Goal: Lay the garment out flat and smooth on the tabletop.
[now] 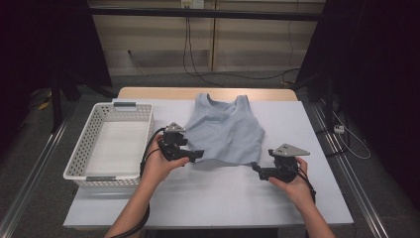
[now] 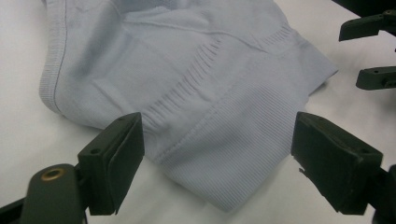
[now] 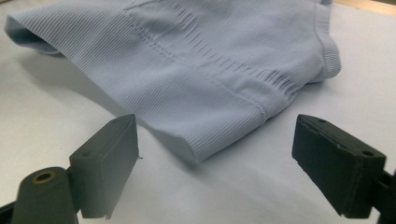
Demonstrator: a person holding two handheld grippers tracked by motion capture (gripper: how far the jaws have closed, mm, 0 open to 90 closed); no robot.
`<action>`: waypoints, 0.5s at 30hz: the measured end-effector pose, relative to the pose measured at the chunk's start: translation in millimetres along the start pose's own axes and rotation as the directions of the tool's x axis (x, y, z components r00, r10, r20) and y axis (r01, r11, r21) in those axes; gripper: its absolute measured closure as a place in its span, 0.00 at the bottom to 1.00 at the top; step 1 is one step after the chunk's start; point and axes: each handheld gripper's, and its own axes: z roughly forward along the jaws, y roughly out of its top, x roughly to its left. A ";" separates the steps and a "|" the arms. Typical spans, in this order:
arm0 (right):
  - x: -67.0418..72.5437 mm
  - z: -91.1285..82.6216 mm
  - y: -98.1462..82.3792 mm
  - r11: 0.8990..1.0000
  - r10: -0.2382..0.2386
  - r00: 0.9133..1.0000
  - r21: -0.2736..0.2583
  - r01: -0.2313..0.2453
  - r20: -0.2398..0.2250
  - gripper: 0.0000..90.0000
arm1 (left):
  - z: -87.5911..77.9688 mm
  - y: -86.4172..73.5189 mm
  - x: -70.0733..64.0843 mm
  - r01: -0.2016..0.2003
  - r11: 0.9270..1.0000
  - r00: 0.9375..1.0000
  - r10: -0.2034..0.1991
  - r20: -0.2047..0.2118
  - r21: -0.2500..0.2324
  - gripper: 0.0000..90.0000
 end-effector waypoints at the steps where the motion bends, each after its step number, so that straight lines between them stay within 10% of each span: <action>1: 0.8 0.6 0.4 1.000 -0.011 1.000 0.004 0.011 0.004 0.18 | 0.0 -0.2 0.1 0.001 1.000 1.000 -0.001 -0.002 0.002 0.19; 15: 7.2 14.1 0.5 0.993 -0.069 0.998 0.094 0.069 0.002 0.50 | -2.7 -4.3 1.5 0.012 1.000 1.000 -0.012 -0.006 0.000 0.19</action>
